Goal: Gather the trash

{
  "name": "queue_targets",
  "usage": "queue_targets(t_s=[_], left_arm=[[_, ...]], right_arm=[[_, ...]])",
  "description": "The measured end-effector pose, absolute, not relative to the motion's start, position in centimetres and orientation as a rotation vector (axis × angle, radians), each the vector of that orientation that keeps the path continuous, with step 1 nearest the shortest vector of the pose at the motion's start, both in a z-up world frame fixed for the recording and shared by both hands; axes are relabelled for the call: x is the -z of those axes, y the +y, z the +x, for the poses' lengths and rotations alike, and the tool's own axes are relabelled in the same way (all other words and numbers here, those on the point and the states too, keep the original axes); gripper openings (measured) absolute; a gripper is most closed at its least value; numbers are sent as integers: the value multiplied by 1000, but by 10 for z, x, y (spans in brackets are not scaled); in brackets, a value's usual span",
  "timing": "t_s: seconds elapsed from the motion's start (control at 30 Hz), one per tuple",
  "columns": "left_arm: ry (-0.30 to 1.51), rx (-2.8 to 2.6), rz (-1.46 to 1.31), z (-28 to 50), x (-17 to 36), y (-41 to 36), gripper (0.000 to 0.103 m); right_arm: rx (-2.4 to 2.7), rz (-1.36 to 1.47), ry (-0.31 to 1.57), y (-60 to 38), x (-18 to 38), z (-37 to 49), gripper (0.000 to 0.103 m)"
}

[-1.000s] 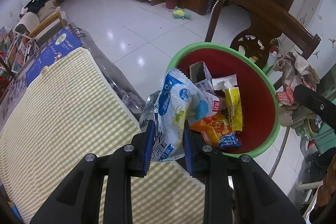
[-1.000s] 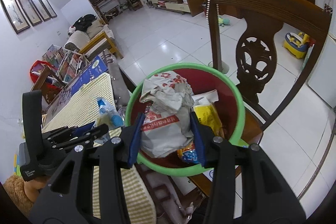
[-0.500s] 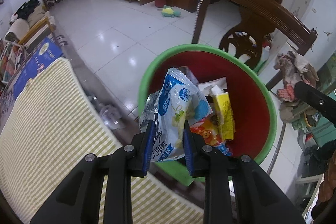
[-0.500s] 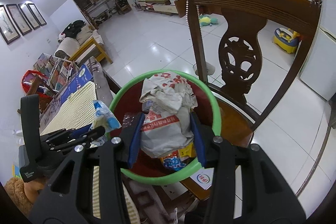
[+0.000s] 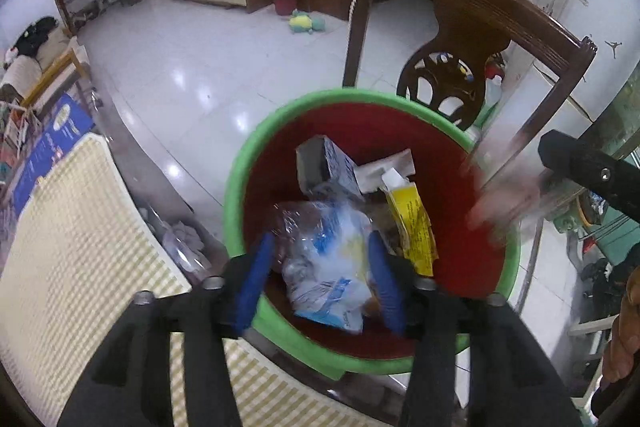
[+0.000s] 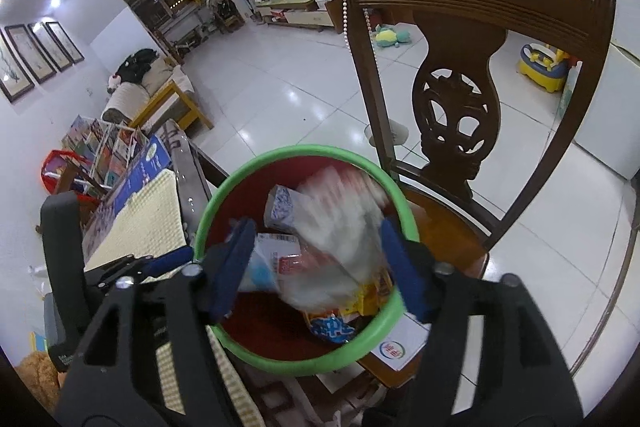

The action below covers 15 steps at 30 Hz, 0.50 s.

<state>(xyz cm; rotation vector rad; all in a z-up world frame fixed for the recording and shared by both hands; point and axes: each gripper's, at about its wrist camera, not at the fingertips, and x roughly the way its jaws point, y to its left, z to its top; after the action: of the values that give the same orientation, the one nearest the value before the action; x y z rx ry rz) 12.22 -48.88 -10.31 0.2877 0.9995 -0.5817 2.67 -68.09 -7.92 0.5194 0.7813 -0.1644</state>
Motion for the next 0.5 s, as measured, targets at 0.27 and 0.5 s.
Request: queue_targets(t_s=[0.27, 0.5], left_arm=[[876, 503, 238, 117, 65, -457, 86], [778, 448, 171, 105, 34, -400, 91]], right_arm=[[143, 477, 751, -653, 63, 26, 72], [104, 418, 662, -603, 39, 18, 87]])
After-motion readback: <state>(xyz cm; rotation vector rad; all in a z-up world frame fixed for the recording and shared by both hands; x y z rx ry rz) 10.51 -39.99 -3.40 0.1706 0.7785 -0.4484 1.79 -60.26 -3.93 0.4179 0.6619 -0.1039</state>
